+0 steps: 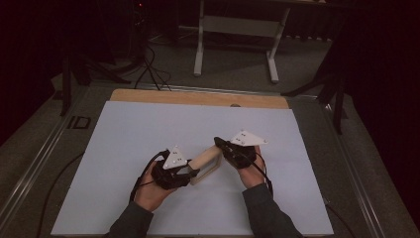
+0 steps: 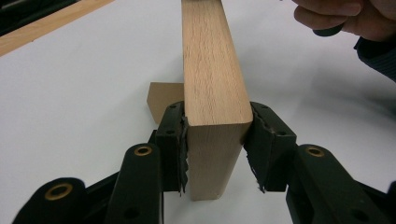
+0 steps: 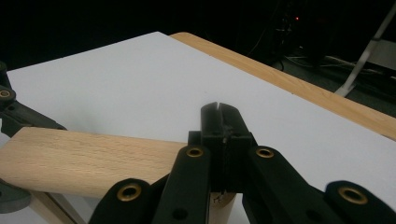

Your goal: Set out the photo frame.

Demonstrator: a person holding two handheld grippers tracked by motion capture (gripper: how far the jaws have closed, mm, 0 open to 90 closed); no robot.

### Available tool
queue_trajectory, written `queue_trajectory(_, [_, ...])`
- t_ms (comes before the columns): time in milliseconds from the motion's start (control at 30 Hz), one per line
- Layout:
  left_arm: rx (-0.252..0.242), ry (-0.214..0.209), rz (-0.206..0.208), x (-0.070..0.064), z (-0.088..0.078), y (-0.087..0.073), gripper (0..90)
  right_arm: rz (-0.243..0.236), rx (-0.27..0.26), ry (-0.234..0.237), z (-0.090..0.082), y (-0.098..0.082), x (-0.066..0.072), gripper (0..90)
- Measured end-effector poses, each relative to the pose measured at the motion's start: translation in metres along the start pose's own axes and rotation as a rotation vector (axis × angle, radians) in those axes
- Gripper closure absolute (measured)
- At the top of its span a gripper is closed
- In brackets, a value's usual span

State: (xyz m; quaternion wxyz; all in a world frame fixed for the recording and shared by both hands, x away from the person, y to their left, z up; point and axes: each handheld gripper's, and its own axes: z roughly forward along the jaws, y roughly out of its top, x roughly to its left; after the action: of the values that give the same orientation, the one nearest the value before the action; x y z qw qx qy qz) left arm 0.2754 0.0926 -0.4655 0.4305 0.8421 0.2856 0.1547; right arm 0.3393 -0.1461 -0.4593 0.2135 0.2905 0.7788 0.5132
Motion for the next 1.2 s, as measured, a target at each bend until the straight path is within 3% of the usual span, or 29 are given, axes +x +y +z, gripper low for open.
queue_trajectory(200, [0.008,-0.004,0.040,-0.003,0.000,0.002,60.8,0.007,0.004,-0.006,0.003,0.000,0.002,89.9])
queue_trajectory(400, [0.011,0.016,0.033,-0.002,0.000,0.002,60.3,-0.001,0.008,-0.013,0.003,0.000,0.002,90.0])
queue_trajectory(933, [0.012,0.163,-0.088,0.011,0.006,-0.003,56.6,0.017,0.030,-0.026,-0.001,0.000,-0.001,90.0])
queue_trajectory(1033, [0.002,0.164,-0.112,0.013,0.007,-0.004,57.1,0.022,0.037,-0.023,-0.002,0.000,-0.002,90.0])
queue_trajectory(1200, [-0.002,0.161,-0.109,0.013,0.009,-0.004,58.1,0.015,0.048,-0.017,-0.003,0.002,-0.002,89.8])
